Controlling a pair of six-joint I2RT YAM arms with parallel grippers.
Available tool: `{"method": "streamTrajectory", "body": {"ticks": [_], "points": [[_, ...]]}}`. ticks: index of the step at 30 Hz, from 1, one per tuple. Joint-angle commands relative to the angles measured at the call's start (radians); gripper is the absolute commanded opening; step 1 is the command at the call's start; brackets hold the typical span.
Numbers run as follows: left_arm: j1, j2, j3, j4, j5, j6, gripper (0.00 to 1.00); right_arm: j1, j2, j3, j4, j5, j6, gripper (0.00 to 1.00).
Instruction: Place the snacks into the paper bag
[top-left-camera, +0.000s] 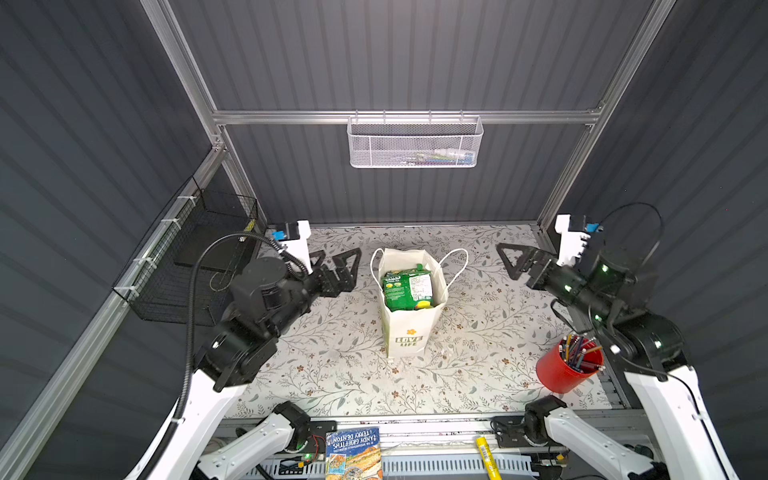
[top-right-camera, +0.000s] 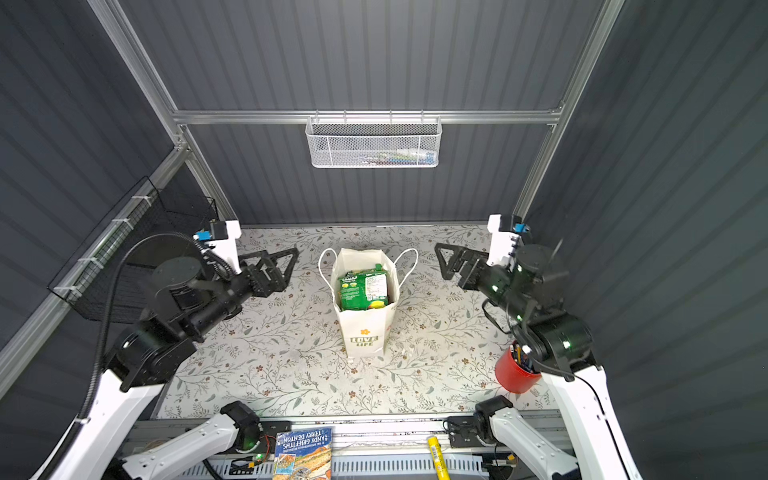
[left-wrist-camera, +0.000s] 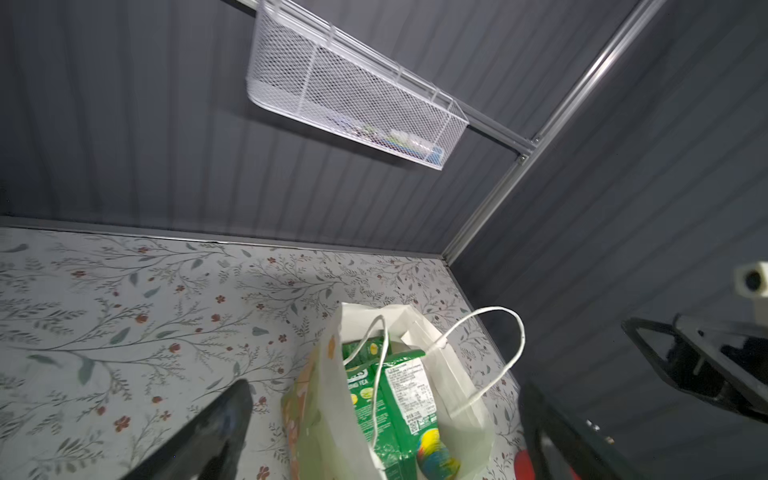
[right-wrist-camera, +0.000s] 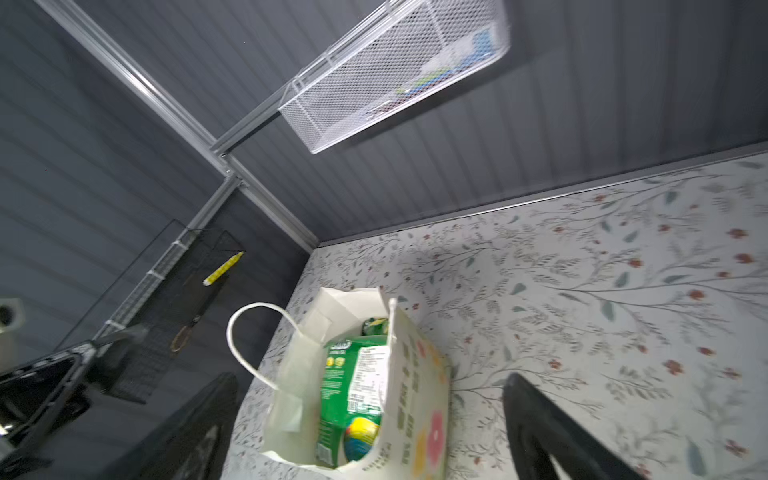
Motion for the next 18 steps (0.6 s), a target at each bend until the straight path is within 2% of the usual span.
{"method": "streamTrajectory", "body": {"ticks": [1, 3, 5, 8, 12, 14, 16, 18], "points": [[0.003, -0.063, -0.131, -0.080, -0.307, -0.030, 1.00, 0.000, -0.083, -0.173, 0.041, 0.258, -0.063, 0.99], [0.003, -0.113, -0.273, -0.037, -0.459, -0.053, 1.00, -0.001, -0.151, -0.333, 0.165, 0.374, -0.111, 0.99], [0.003, -0.151, -0.439, 0.074, -0.571, -0.041, 1.00, -0.004, -0.190, -0.461, 0.282, 0.458, -0.174, 0.99], [0.004, -0.161, -0.637, 0.253, -0.749, -0.013, 1.00, -0.032, -0.203, -0.641, 0.495, 0.459, -0.254, 0.99], [0.010, -0.052, -0.797, 0.516, -0.945, 0.113, 1.00, -0.099, -0.133, -0.807, 0.719, 0.481, -0.266, 0.99], [0.033, 0.022, -0.873, 0.694, -0.987, 0.194, 1.00, -0.151, -0.098, -0.851, 0.783, 0.460, -0.250, 0.99], [0.100, 0.095, -0.935, 0.843, -0.932, 0.256, 1.00, -0.189, -0.056, -0.895, 0.855, 0.471, -0.261, 0.99], [0.183, 0.172, -0.968, 0.901, -0.862, 0.216, 1.00, -0.225, -0.005, -0.956, 0.960, 0.488, -0.274, 0.99]]}}
